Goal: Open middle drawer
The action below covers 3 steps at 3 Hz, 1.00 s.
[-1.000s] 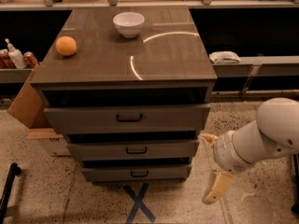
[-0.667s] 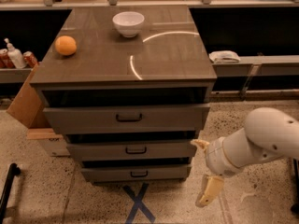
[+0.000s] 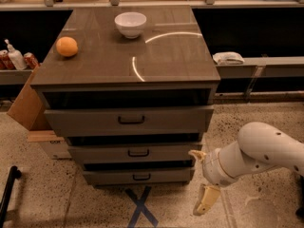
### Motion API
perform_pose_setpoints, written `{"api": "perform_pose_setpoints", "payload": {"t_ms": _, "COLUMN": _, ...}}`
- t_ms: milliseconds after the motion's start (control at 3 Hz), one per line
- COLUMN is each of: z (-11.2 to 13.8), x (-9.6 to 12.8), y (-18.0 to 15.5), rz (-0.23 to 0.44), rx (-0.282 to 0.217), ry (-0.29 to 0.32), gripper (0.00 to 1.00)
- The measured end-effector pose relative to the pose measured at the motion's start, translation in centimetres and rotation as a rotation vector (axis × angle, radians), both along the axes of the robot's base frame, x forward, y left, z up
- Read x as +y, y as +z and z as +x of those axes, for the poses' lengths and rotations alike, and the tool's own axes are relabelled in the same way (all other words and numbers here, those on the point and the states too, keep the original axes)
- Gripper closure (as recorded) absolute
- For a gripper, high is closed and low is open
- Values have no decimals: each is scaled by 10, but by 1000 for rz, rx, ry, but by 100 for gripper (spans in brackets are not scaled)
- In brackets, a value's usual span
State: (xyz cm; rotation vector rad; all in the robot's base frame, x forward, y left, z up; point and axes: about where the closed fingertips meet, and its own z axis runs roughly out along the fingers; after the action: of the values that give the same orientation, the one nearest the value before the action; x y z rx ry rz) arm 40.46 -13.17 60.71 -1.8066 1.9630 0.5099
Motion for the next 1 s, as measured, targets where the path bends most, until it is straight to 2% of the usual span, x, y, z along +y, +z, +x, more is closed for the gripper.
{"api": "perform_pose_setpoints", "payload": {"t_ms": 333, "z": 6, "x": 8, "y": -15, "rz": 17, "rx": -9, "ry": 13, "gripper": 0}}
{"api": "perform_pose_setpoints", "payload": {"t_ms": 667, "z": 20, "x": 27, "y": -54, "rz": 49, "rx": -6, "ry": 30, "gripper": 0}}
{"api": "perform_pose_setpoints", "payload": {"t_ms": 1000, "z": 20, "x": 27, "y": -54, "rz": 48, "rx": -6, "ry": 30, "gripper": 0}}
